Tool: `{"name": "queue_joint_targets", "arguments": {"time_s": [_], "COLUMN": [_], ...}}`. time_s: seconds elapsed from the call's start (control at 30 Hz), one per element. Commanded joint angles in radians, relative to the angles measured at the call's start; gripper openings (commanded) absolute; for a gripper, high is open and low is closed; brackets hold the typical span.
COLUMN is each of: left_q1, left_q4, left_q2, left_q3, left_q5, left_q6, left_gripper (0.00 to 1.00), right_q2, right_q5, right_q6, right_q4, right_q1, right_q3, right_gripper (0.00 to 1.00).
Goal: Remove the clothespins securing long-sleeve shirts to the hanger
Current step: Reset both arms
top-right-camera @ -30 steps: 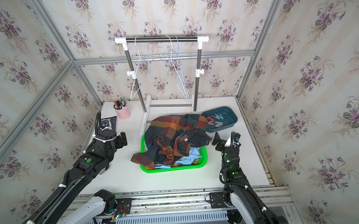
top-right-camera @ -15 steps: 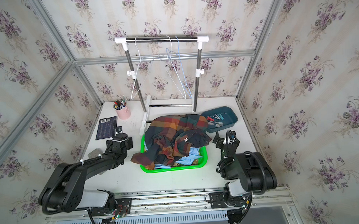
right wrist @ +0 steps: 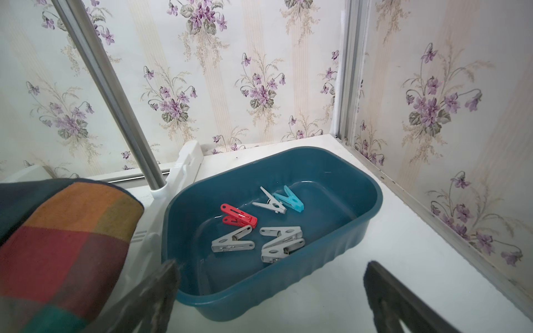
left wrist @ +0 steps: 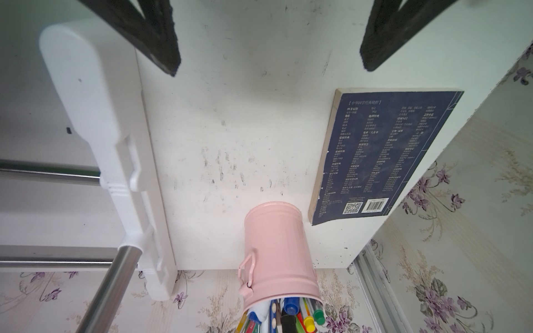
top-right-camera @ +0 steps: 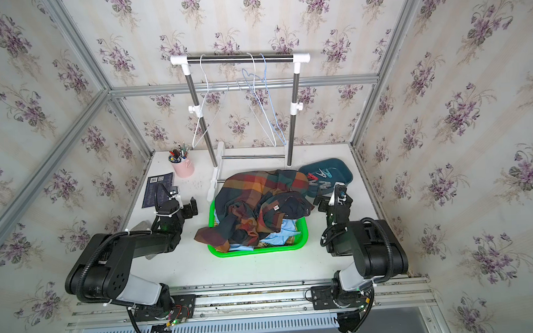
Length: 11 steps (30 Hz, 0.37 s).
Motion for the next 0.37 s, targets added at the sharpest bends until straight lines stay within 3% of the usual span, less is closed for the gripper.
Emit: {"name": "queue_joint_targets", "arguments": {"time_s": [0.0,0.33], "left_q1": [-0.004,-0.009], "left_q4": [0.034,0.011], "left_q2": [0.003,0.004], "left_q3": [0.002,0.015], "left_q5": [0.014,0.041], "left_q6": [0.016,0.033], "left_gripper": [0.99,0.99], "right_q2": [0.004,-0.004], "right_q5": [0.012,-0.022], "right_q6": [-0.011,-0.026], "right_q4": [0.023,0.064], "right_q1": [-0.003,-0.001], "right_q3": [-0.005,-0.033], "right_gripper": [1.0,1.0]}}
